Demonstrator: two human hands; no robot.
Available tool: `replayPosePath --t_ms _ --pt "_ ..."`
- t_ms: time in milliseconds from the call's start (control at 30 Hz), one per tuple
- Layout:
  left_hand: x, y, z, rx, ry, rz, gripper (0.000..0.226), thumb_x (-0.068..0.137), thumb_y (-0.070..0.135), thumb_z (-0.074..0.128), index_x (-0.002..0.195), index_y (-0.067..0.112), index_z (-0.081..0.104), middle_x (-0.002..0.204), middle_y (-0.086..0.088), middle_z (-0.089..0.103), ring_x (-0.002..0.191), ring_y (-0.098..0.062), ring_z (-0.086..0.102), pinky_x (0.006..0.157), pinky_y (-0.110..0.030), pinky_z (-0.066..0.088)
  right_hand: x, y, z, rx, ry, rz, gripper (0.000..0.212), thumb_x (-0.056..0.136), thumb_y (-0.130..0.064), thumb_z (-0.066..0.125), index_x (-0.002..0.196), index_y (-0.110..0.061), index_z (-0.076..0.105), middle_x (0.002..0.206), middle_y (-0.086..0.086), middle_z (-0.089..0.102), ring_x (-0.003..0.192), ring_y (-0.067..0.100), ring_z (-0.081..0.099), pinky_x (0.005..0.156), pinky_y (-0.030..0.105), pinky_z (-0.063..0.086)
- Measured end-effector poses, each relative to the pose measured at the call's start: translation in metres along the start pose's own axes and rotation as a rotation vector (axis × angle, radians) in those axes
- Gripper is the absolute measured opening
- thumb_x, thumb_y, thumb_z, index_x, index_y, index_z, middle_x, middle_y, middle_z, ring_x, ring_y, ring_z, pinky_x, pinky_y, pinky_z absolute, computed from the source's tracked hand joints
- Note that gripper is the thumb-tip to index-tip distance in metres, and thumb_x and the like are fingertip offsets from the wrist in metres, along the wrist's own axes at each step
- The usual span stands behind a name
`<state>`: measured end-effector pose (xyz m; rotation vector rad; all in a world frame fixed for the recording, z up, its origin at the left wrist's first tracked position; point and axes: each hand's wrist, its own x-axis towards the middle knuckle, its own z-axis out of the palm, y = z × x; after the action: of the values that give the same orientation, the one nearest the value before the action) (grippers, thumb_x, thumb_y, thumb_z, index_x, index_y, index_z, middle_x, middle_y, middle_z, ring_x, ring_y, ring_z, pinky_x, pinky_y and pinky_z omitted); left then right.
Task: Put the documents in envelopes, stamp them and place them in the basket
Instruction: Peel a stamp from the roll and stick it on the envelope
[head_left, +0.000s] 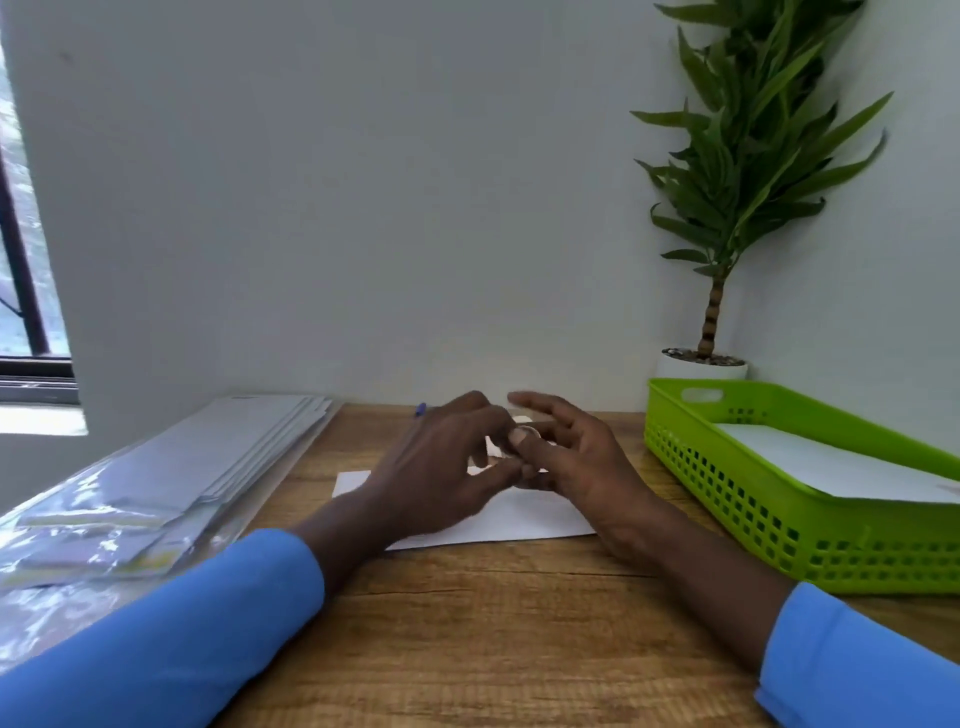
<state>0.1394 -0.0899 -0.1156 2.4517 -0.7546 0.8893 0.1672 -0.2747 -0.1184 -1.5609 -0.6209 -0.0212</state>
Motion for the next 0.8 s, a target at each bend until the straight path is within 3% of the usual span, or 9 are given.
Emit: replayPosePath --t_ms 67,233,333,533,800 --pt "-0.002 0.004 0.008 -0.062 0.046 0.003 0.018 0.091 0.041 0.069 0.105 0.029 0.067 0.098 0.013 0.059 0.079 -0.005 0.065 0.065 -0.028 0.057 -0.001 -0.001 -0.003 0.103 0.024 0.035 0.032 0.094 -0.013 0.069 0.124 -0.023 0.068 0.109 0.025 0.071 0.089 0.032 0.070 0.081 0.041 0.061" --pt "-0.005 0.005 0.012 -0.197 0.158 -0.045 0.030 0.092 0.031 0.074 0.121 0.028 0.068 0.103 0.014 0.067 0.081 -0.009 0.069 0.067 -0.021 0.057 0.001 -0.003 -0.003 0.346 0.065 0.114 0.026 0.095 -0.010 0.064 0.121 -0.011 0.068 0.112 0.018 0.075 0.089 0.023 0.073 0.074 0.033 0.060" --pt "-0.005 0.006 0.010 -0.215 0.202 -0.097 0.026 0.090 0.027 0.077 0.115 0.028 0.071 0.099 0.017 0.070 0.079 -0.007 0.070 0.067 -0.014 0.052 0.002 -0.001 -0.002 0.385 0.064 0.148 0.023 0.094 -0.012 0.063 0.116 -0.007 0.070 0.110 0.017 0.073 0.085 0.019 0.073 0.069 0.031 0.060" --pt "-0.004 0.013 0.008 -0.211 0.278 -0.141 0.018 0.087 0.021 0.079 0.105 0.024 0.074 0.090 0.017 0.073 0.075 -0.003 0.069 0.065 -0.007 0.047 0.004 -0.001 -0.002 0.460 0.080 0.147 0.043 0.080 -0.019 0.068 0.119 0.000 0.068 0.116 0.021 0.071 0.090 0.022 0.074 0.072 0.032 0.062" --pt "-0.003 0.012 0.008 -0.385 0.278 -0.250 0.022 0.089 0.012 0.074 0.103 0.029 0.074 0.083 0.013 0.074 0.083 -0.006 0.071 0.065 -0.016 0.055 0.000 -0.001 0.002 0.387 0.072 0.194 0.025 0.098 -0.022 0.060 0.111 -0.005 0.072 0.105 0.021 0.076 0.087 0.034 0.076 0.068 0.032 0.063"
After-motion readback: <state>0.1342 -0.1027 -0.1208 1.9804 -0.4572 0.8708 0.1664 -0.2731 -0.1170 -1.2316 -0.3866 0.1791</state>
